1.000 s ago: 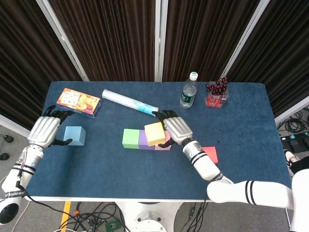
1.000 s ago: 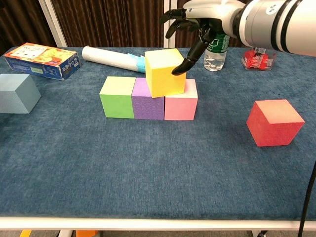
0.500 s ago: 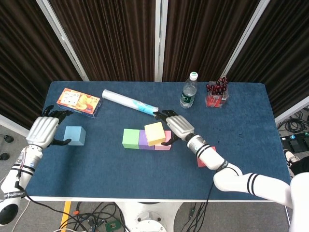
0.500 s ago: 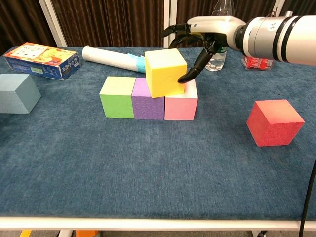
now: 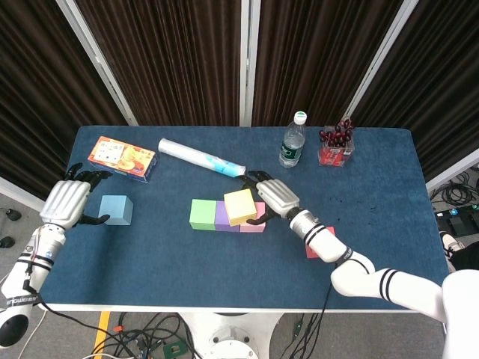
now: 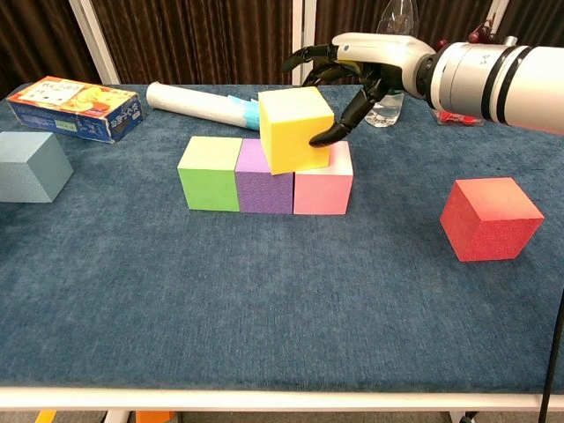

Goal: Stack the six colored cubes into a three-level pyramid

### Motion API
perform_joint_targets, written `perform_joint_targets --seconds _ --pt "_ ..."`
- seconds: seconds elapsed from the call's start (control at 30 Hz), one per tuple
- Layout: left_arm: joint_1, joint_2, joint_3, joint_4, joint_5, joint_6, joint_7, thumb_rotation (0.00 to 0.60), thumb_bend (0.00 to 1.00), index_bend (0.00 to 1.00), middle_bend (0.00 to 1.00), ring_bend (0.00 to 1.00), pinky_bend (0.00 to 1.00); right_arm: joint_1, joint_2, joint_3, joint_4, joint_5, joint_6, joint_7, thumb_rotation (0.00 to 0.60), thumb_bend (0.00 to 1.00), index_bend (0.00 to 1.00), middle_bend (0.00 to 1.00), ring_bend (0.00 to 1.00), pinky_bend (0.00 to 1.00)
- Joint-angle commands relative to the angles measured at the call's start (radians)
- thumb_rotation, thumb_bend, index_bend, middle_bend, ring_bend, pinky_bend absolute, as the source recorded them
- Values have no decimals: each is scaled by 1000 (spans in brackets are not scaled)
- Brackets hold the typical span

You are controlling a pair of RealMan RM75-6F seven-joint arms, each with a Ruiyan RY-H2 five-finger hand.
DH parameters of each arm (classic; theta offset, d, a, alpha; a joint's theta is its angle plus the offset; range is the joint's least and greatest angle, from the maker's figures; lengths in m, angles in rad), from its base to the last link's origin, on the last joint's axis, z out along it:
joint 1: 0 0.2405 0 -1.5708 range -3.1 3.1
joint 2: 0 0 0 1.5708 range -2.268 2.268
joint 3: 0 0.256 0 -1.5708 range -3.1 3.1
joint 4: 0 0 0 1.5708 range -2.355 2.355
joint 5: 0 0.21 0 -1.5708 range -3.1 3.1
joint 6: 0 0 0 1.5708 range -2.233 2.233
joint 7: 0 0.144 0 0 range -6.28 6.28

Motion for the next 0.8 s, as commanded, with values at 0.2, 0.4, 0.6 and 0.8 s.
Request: perform_joint_targets --seconds 0.2,0.4,0.6,0.8 --pt "-2 -2 -3 4 7 -1 -5 600 151 184 218 177 44 -38 -14 3 -21 -20 100 -7 600 117 243 426 97 0" --pt "-5 -3 -4 8 12 -5 -11 600 151 184 219 177 44 -79 -34 5 -77 35 187 -100 600 118 253 440 111 0" --pt "-7 -6 -6 11 14 -6 -14 600 151 184 218 177 44 -103 -79 11 -102 107 242 -187 600 117 253 444 111 0" --pt "-6 -8 -5 14 17 -5 -17 600 151 184 218 177 44 -109 -112 16 -107 132 259 -218 600 117 253 446 111 0"
